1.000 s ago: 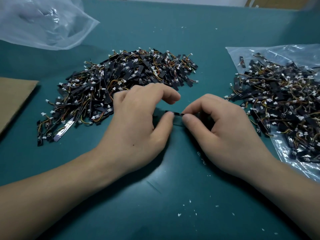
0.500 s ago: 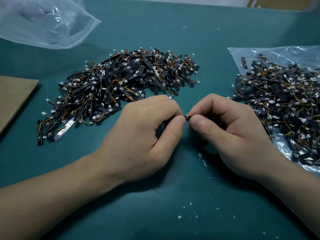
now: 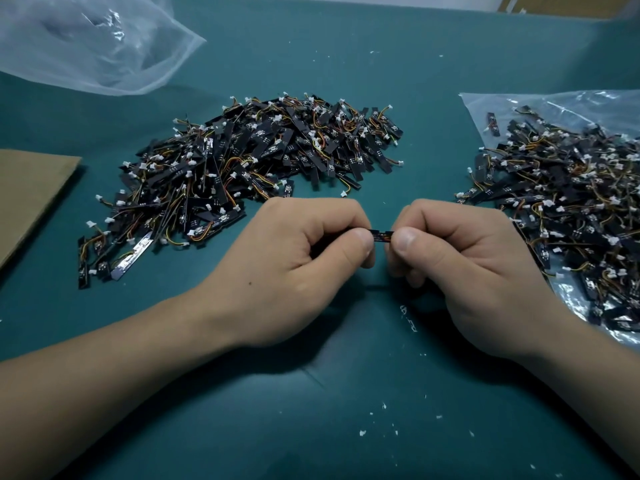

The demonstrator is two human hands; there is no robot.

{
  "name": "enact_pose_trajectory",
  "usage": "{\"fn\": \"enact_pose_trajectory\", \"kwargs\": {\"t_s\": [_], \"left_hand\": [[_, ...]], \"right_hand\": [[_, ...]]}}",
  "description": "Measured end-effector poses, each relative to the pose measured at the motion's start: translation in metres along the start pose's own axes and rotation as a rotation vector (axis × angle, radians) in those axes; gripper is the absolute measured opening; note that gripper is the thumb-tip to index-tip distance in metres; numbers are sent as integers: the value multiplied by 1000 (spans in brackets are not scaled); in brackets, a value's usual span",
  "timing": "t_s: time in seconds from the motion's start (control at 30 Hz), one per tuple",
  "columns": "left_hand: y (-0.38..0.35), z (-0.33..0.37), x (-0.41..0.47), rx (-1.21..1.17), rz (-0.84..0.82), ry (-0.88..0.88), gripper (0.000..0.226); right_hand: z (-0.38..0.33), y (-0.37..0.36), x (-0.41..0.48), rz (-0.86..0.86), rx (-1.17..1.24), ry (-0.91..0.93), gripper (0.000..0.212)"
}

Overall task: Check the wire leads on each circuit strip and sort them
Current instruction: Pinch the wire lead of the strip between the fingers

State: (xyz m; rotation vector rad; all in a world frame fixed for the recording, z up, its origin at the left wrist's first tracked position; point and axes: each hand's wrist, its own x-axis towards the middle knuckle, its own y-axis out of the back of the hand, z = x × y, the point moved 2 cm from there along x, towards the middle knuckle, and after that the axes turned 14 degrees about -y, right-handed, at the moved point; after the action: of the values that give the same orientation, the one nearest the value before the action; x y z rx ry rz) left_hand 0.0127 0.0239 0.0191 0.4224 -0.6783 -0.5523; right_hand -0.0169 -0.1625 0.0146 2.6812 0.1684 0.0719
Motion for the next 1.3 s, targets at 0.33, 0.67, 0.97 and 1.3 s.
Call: {"fn": "enact_pose_trajectory", "kwargs": {"t_s": [0.33, 0.67, 0.97, 1.3], "left_hand": [[-1, 1, 1, -7, -27, 6, 24], [0, 0, 1, -63, -32, 12, 25], [-1, -7, 0, -85, 118, 51, 23], [0, -5, 0, -62, 135, 24, 22]], "right_hand": [[1, -1, 0, -40, 7, -28, 33], [2, 0, -1, -53, -10, -9, 30], [5, -3, 3, 78, 84, -90, 36], [1, -6, 0, -59, -65, -78, 35]]}}
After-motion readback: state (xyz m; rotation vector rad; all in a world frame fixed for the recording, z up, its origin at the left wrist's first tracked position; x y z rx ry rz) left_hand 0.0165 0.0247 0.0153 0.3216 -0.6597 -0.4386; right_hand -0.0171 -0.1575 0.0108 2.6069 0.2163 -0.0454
